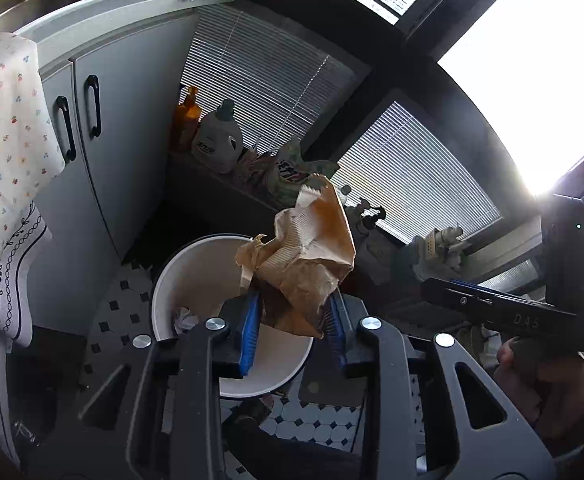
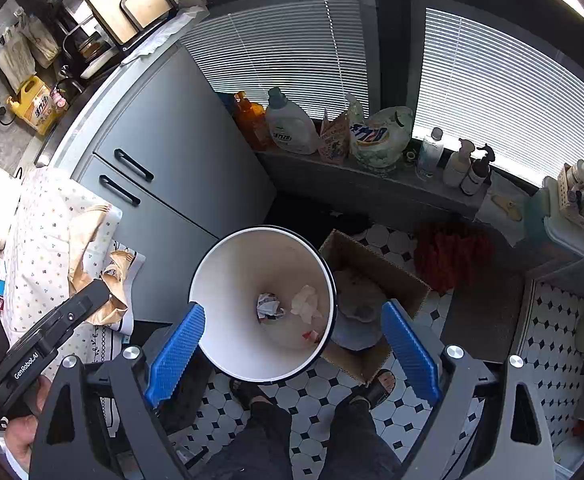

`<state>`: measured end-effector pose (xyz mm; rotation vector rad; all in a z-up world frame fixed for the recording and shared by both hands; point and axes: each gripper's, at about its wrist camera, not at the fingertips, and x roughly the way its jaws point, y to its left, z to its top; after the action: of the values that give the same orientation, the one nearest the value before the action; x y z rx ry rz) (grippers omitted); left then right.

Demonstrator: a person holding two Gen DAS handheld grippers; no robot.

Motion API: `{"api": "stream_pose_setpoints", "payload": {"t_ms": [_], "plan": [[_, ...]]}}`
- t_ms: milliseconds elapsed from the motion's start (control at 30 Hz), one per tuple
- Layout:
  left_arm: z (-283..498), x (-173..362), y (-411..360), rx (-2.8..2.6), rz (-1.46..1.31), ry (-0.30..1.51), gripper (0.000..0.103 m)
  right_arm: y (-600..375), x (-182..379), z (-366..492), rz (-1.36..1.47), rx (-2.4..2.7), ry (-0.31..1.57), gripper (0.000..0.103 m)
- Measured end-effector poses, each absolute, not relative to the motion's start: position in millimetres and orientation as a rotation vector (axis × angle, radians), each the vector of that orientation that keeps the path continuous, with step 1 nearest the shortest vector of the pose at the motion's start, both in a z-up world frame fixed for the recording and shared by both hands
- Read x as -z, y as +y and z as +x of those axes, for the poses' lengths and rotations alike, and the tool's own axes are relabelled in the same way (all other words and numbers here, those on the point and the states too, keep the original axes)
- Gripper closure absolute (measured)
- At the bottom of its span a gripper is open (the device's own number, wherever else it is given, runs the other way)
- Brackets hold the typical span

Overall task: Collect trash
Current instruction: 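Carry both items over the bin and open both grippers, then grasp a foil wrapper with the left gripper while the right grasps another foil wrapper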

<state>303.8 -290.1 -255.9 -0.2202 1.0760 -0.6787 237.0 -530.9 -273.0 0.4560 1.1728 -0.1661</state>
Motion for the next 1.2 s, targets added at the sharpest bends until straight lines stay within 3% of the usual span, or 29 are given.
{"api": "stream_pose_setpoints", "payload": {"t_ms": [67,100,633,1000,1200], "plan": [[302.6,256.7,-290.4,0.689,-0.247,1.067,0.047,-536.5,273.9,235.6,0.456,0.172,1.173,0.015],[301.8,255.9,-289.6,0.686,-0.254,1.062,0.045,-538.0,273.9,234.6,0.456,0.172,1.172,0.015],[301.5,214.3,-185.1,0.461,-0.302,0.973,0.036,-461.0,255.1,273.9,0.454,0.009,1.153,0.013],[301.1,187.6,-65.2,0.248,-0.32,0.889,0.018,-336.9,219.8,326.0,0.387,-0.163,1.11,0.008],[298.3,180.7,12.1,0.126,-0.373,0.847,0.018,-260.0,203.3,350.1,0.328,-0.265,1.094,0.008]]}}
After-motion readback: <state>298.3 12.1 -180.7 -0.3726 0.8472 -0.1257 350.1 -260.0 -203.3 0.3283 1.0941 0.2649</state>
